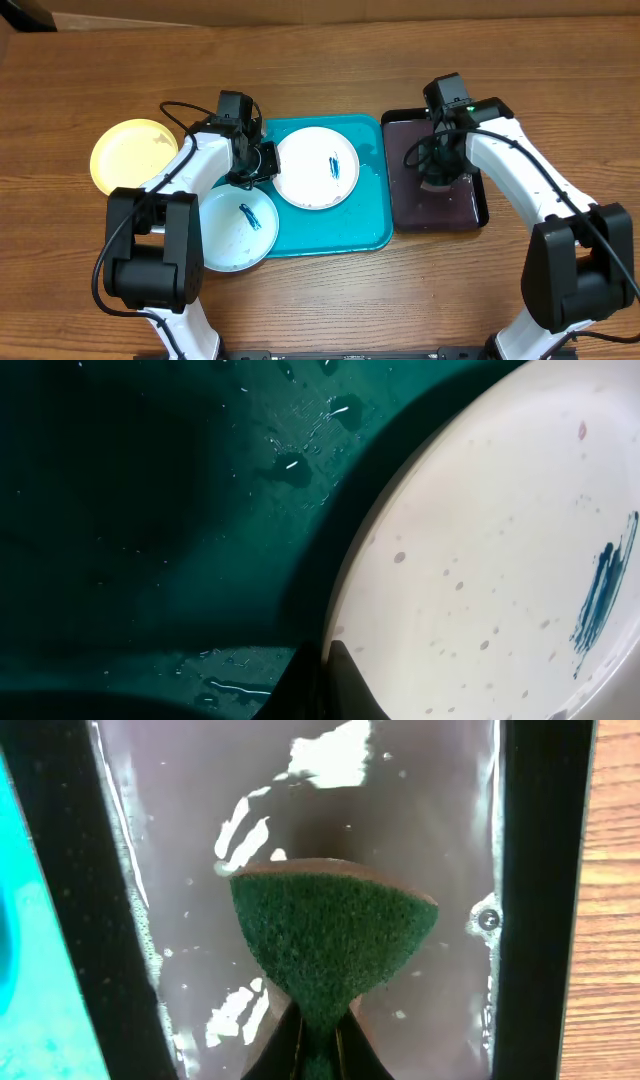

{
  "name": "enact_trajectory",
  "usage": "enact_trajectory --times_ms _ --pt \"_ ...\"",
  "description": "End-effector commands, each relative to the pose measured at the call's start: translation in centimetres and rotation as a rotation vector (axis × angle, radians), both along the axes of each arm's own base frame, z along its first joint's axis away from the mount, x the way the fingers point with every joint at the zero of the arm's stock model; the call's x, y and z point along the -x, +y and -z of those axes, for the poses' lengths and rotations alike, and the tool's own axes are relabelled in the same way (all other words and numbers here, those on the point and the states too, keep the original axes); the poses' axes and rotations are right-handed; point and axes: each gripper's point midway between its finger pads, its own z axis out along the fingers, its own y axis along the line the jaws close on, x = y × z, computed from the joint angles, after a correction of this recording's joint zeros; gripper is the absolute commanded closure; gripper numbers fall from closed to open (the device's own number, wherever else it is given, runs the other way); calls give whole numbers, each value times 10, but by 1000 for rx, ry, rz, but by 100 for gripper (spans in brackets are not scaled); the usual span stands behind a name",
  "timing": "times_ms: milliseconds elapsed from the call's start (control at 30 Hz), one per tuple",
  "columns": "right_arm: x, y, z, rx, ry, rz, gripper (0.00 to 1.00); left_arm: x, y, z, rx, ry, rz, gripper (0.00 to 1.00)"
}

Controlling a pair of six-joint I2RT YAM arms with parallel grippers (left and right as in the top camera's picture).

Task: Clean dirty plates on tray and stack at the side
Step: 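Dip the held sponge in the black tray's water with the right gripper, then carry the sponge with the right gripper over the white plate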

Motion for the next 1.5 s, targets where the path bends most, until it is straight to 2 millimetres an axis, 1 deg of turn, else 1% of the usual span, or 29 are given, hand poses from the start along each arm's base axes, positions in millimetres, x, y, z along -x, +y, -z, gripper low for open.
enact_trajectory --times_ms 0,133,200,300,367,567,633,767,900,1067,1200,1267,1467 --pt "-3 4 1 10 -22 -17 96 1 3 -1 0 0 -18 96" --pt "1 2 8 19 -12 -19 96 1 3 -1 0 0 -18 96" --pt "0 2 7 22 -14 -43 96 0 2 -2 0 -6 -17 96" --pt "-2 3 1 23 -19 -43 96 -4 2 -3 2 -24 -15 95" --pt "-6 4 -8 21 -24 -43 96 -5 2 -3 3 -26 -15 96" --pt "-21 9 -51 2 -70 -30 96 -5 2 -3 4 -26 -15 96" --pt "-22 11 -58 -10 -74 -32 96 -5 2 -3 4 -25 -15 96" --pt "-16 12 -55 -18 -46 -37 96 -5 2 -3 3 -26 -15 91" --pt "-11 11 -48 -13 -27 -36 96 -5 2 -3 3 -27 -15 91" --pt "-8 10 -44 -10 -16 -37 96 -9 1 -5 10 -40 -16 89" --pt "-8 10 -44 -10 -15 -37 96 -11 1 -9 9 -43 -15 90" --pt "-8 10 -44 -9 -13 -37 96 -11 1 -9 8 -40 -15 96" --pt "-7 10 -44 -9 -9 -37 96 -4 1 -7 5 -10 -14 96"
